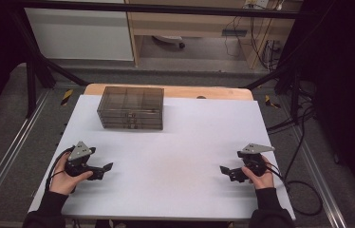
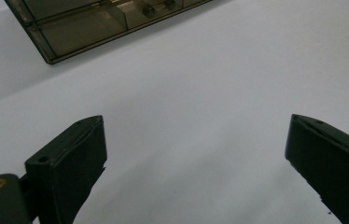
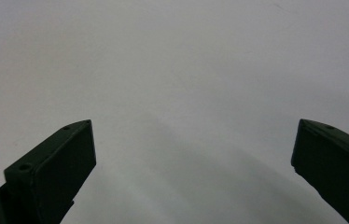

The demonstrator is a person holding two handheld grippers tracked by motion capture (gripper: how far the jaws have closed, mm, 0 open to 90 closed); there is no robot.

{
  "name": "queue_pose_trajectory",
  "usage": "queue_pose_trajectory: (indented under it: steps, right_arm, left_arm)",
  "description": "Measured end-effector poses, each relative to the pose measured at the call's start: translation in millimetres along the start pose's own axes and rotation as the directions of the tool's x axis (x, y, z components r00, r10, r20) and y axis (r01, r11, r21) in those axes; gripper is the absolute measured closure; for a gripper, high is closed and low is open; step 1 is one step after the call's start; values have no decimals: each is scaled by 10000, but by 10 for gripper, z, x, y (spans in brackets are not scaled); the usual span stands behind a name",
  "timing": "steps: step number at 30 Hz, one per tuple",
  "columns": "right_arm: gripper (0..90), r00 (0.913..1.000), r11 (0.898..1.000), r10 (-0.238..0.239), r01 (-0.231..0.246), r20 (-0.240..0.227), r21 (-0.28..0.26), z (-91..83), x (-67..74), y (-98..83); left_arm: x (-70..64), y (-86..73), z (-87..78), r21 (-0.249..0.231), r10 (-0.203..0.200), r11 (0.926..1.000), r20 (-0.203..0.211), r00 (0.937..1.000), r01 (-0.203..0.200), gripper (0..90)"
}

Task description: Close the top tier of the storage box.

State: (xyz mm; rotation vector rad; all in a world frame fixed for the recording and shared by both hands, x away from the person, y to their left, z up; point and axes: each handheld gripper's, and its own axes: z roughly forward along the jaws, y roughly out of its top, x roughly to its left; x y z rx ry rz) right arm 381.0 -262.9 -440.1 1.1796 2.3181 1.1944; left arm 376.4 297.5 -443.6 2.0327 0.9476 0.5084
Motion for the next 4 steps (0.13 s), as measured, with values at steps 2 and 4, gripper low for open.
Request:
queue_pose_trajectory:
  steps: [2,4]
  right_arm:
    - [7,10000,10000,26,-26,-6,16,6,2,-1]
    - [7,10000,10000,0,0,-8,84,9,5,-2]
  left_arm:
    - [16,-19,-16,0,-55,10000,-67,10000,55,51]
    - [29,-29,-30,-46,-102,9999,-73,9999,102,51]
